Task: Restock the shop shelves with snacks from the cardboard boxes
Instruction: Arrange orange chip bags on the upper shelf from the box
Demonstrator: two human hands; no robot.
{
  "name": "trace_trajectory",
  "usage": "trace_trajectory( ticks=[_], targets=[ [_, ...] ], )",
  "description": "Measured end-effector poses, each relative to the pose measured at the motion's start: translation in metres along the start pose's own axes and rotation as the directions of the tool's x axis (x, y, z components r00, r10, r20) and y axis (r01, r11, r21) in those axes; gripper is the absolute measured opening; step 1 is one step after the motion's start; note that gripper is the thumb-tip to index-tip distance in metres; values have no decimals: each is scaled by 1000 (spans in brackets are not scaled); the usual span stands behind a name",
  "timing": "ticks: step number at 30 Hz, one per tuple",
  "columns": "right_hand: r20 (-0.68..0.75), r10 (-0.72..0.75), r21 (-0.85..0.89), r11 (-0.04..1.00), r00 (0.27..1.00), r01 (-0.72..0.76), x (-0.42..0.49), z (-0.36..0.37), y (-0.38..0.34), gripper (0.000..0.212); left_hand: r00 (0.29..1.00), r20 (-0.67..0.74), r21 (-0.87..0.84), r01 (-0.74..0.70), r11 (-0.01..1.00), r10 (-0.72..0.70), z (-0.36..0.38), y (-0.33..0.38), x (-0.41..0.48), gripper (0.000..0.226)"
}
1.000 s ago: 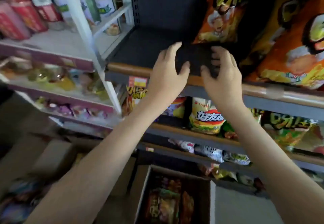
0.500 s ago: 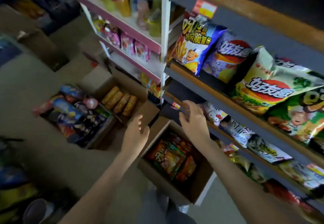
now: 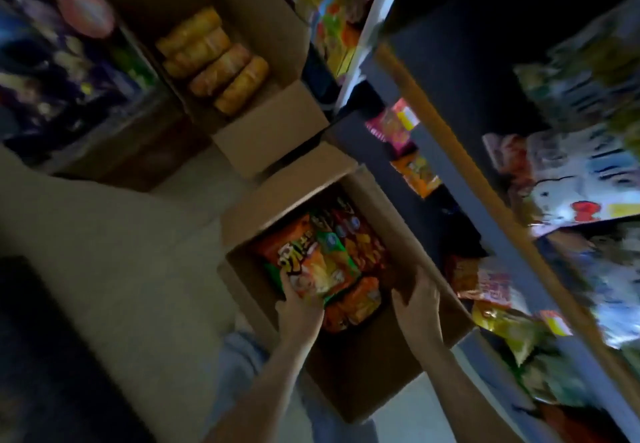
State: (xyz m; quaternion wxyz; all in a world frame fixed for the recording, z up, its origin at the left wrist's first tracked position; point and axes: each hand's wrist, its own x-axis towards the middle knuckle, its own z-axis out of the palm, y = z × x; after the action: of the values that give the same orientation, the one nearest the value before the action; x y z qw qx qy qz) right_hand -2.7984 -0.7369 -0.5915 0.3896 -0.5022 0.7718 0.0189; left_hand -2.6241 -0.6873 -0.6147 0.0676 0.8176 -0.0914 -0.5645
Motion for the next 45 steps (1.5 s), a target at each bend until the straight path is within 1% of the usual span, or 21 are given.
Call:
trace_trajectory(
  ticks=[3,5,7,9,11,14,16,18,21,25,28,30,31,32,34,35,36,37,39,41,45],
  targets=[
    [79,-29,-75,997,996,35,48,41,41,76,987,-7,-140,156,978,-158,52,-6,59,95],
    [178,-42,-153,986,983,69,74,65,59,80,976,-36,-211,204,956,-216,78,-6,95,107],
    [243,-44,-181,979,969,90,94,85,71,86,963,-95,-207,230,951,-253,95,-5,124,118],
    [258,-50,-189,977,965,102,109,103,80,89,955,-137,-185,238,954,-265,105,-2,145,127],
    [265,-20,-222,972,964,81,120,117,88,89,936,-193,-196,257,946,-294,113,0,162,134],
    [297,15,-289,954,955,75,125,128,100,89,897,-303,-208,266,941,-320,124,-3,173,137],
    [305,7,-291,953,952,86,124,129,104,88,892,-341,-207,237,949,-297,127,-4,171,132],
    [289,-8,-259,962,957,86,120,124,103,88,899,-361,-219,176,960,-247,124,-8,162,125],
    [282,-58,-231,965,958,126,108,109,91,87,938,-320,-195,73,978,-134,109,-8,136,114],
    [345,-150,-307,915,927,262,94,92,80,83,982,-186,-64,-19,998,7,85,-1,88,114],
    [395,-199,-366,861,897,353,94,90,79,84,968,-168,84,-175,981,187,57,0,58,116],
    [471,-223,-434,784,854,444,101,96,82,82,943,-170,96,-272,957,285,37,-1,47,113],
    [526,-234,-471,720,818,509,105,102,86,81,936,-162,77,-304,949,313,28,-2,42,111],
    [587,-231,-514,635,776,577,109,109,92,80,932,-149,59,-326,944,331,21,-2,38,110],
    [697,-194,-593,385,690,707,116,125,106,81,930,-126,60,-339,939,344,14,-2,35,107],
    [731,-168,-614,260,661,745,119,133,112,83,929,-123,69,-342,937,348,13,-3,34,106],
    [746,-137,-632,165,652,758,122,140,117,83,928,-124,73,-344,936,351,12,-3,34,106],
    [747,-107,-649,97,656,755,125,145,120,82,927,-125,73,-347,935,354,13,-3,35,105],
    [738,-71,-673,0,671,740,132,153,123,79,928,-120,70,-348,935,354,16,-5,39,105],
    [726,-67,-688,-76,684,722,138,159,125,76,930,-110,55,-347,936,351,18,-7,42,105],
    [699,-74,-714,-132,711,688,147,161,126,67,937,-84,8,-339,941,339,15,-6,52,104]
  ],
)
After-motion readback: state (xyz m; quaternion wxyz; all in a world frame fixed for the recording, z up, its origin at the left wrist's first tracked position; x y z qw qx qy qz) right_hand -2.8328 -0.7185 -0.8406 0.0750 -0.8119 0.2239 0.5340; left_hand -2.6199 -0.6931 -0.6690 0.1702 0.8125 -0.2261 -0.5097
